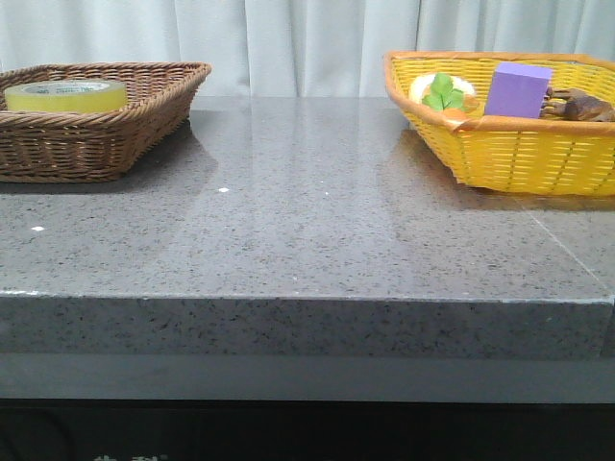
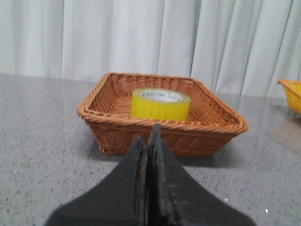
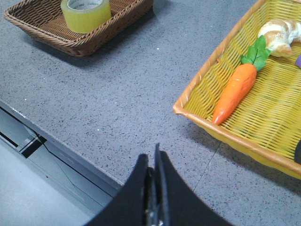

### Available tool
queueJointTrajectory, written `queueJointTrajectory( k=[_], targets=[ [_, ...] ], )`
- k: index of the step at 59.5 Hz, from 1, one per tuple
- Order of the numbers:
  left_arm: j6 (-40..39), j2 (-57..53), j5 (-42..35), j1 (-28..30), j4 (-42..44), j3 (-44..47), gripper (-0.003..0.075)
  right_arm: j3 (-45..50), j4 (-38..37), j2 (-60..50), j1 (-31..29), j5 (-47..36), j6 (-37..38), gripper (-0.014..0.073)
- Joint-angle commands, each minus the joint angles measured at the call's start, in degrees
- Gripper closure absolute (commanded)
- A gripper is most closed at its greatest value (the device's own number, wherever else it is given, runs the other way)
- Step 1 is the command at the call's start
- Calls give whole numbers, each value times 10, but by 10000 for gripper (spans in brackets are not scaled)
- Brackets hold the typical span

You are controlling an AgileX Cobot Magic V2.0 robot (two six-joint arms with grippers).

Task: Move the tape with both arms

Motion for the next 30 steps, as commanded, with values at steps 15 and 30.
queueJointTrajectory(
  k=[15, 30],
  targets=[
    [-1, -11, -69, -23, -1, 4, 741, -14, 5, 0, -1, -43, -3, 661],
    [-1, -11, -69, -25, -1, 4, 741, -14, 5, 0, -1, -43, -3, 661]
  ],
)
